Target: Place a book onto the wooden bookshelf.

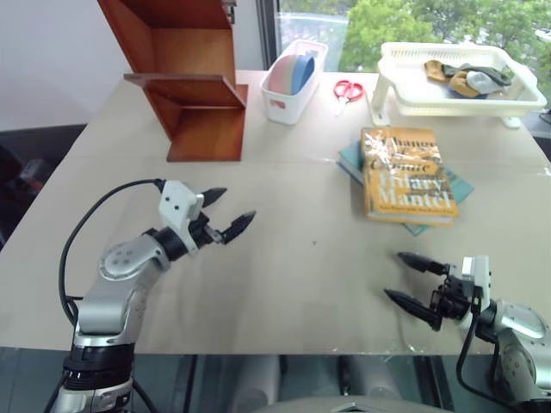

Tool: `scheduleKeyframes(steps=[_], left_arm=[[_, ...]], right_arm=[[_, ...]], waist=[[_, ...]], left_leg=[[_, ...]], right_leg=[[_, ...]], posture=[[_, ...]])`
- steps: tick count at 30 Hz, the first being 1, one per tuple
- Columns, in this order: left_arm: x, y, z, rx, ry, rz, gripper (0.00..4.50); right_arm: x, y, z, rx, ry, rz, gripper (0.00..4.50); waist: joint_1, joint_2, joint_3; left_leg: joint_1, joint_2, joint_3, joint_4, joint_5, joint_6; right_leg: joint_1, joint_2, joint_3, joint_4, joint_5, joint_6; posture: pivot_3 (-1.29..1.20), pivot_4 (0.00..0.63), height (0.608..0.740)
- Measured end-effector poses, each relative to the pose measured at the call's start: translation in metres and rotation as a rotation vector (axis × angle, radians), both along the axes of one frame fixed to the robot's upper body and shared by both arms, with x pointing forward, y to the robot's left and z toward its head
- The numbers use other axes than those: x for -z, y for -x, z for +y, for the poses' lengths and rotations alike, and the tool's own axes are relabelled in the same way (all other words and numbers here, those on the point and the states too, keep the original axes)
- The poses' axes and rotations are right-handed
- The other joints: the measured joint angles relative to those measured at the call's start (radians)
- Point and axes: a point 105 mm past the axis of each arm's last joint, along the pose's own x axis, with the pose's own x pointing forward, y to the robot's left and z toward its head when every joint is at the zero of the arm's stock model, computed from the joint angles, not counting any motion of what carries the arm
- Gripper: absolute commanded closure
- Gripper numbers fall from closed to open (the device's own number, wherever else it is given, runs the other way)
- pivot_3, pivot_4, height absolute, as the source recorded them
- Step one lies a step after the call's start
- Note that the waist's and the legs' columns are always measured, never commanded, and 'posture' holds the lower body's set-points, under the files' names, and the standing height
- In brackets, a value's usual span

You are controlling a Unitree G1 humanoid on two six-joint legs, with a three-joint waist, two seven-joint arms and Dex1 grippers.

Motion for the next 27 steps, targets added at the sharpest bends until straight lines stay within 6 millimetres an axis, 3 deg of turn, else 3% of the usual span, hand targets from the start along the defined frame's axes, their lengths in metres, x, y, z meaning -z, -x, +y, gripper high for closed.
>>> scheduleKeyframes(steps=[21,27], left_arm=[[0.009,0.008,0.001,-0.003,0.006,0.015,0.04],[0.009,0.009,0.002,-0.004,0.007,0.017,0.04]], right_arm=[[0.006,-0.008,-0.019,0.023,0.046,0.019,0.0],[0.003,-0.019,-0.05,0.163,0.08,0.082,0.0]], waist=[[0.0,0.0,0.0],[0.0,0.0,0.0]], left_leg=[[0.0,0.0,0.0,0.0,0.0,0.0],[0.0,0.0,0.0,0.001,0.0,0.0]], right_leg=[[0.0,0.0,0.0,0.001,0.0,0.0],[0.0,0.0,0.0,0.001,0.0,0.0]], posture=[[0.0,0.15,0.74],[0.0,0.15,0.74]])
